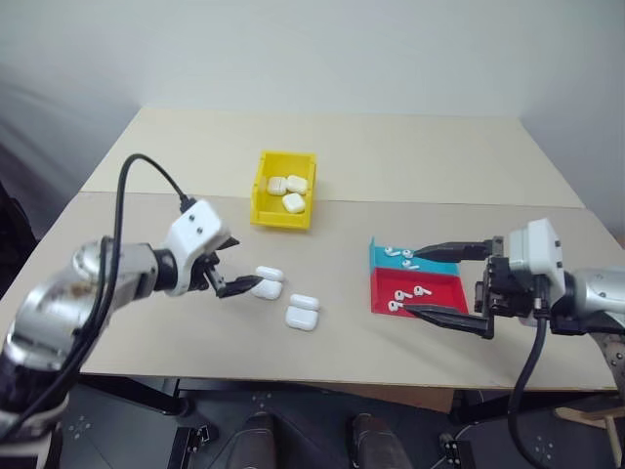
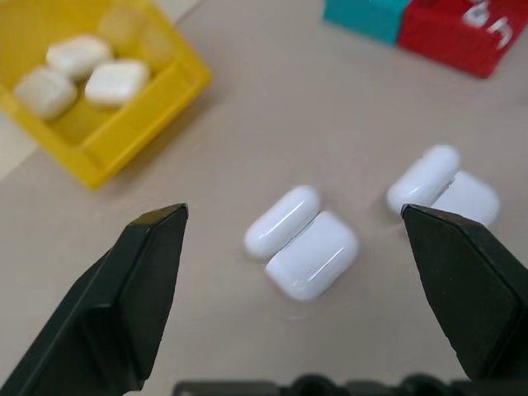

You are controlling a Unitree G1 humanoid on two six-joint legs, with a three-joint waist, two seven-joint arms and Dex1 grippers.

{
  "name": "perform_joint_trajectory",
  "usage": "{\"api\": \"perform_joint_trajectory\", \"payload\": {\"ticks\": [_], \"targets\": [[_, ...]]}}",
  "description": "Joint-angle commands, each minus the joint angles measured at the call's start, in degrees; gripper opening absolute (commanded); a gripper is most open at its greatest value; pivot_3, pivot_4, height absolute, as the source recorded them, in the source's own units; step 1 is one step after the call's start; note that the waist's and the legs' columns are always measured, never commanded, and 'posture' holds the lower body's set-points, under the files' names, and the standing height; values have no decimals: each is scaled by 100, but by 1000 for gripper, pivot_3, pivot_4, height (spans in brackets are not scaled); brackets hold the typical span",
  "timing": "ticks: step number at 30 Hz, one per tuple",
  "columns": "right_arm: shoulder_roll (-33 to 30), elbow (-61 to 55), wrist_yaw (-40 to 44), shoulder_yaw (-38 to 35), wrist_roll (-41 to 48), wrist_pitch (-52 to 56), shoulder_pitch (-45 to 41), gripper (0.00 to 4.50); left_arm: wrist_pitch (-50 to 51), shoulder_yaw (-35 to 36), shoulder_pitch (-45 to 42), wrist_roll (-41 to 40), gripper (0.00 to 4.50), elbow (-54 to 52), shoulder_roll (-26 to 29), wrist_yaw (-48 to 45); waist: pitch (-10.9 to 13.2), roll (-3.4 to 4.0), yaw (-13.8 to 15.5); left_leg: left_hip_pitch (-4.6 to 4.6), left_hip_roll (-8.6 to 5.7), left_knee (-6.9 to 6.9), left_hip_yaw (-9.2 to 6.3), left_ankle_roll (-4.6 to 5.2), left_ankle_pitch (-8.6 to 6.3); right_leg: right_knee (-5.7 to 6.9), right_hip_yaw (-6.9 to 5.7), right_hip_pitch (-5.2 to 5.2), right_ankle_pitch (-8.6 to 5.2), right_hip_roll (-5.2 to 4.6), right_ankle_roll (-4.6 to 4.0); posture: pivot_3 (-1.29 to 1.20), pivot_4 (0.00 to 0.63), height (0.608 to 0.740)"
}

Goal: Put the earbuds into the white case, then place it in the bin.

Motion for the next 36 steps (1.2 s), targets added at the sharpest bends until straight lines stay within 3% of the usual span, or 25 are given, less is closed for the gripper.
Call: {"api": "perform_joint_trajectory", "payload": {"ticks": [1, 4, 6, 15, 24, 36], "targets": [[29, -231, -146, -139, 68, 3, 24, 4480, 1554, -354, -754, -284, 4500, 109, -209, 170, 0, 0, -5, -3, 0, 0, 0, 0, 0, -1, 0, -2, 0, 0, 2, 0, 150, 740], [48, -294, -267, -134, 62, 22, 56, 4480, 2434, -437, -1151, -142, 4500, 97, -727, 686, 0, 0, -25, -6, -3, -2, -1, 0, 0, -2, 3, -3, -1, 0, 4, 0, 150, 740], [58, -327, -337, -130, 62, 33, 67, 4480, 2778, -908, -1401, -146, 4500, 49, -754, 895, 2, -4, -31, -7, -3, -1, -4, 1, 0, 0, 2, -4, -1, 2, 4, 0, 150, 740], [109, -454, -457, -165, 86, -11, 216, 4480, 2848, -1755, -2117, -1369, 4500, 1261, -1050, 2534, 2, -4, -54, 1, -3, 1, -10, 1, 0, 9, 3, 0, -1, 3, 2, 0, 150, 740], [169, -443, -496, -115, 55, -52, 203, 4480, 2848, -2132, -2870, -3528, 4500, 3223, -1634, 5180, 3, -5, -23, -4, -7, 3, -12, 1, 0, 8, 3, -1, 1, 0, 2, 0, 150, 740], [275, -482, -605, -69, 7, -61, 190, 4480, 2848, -2439, -3230, -6432, 4500, 4622, -1987, 8390, 3, -6, -30, -4, -11, 3, -11, 0, 0, 9, 3, -2, 17, -2, -24, 0, 150, 740]]}}
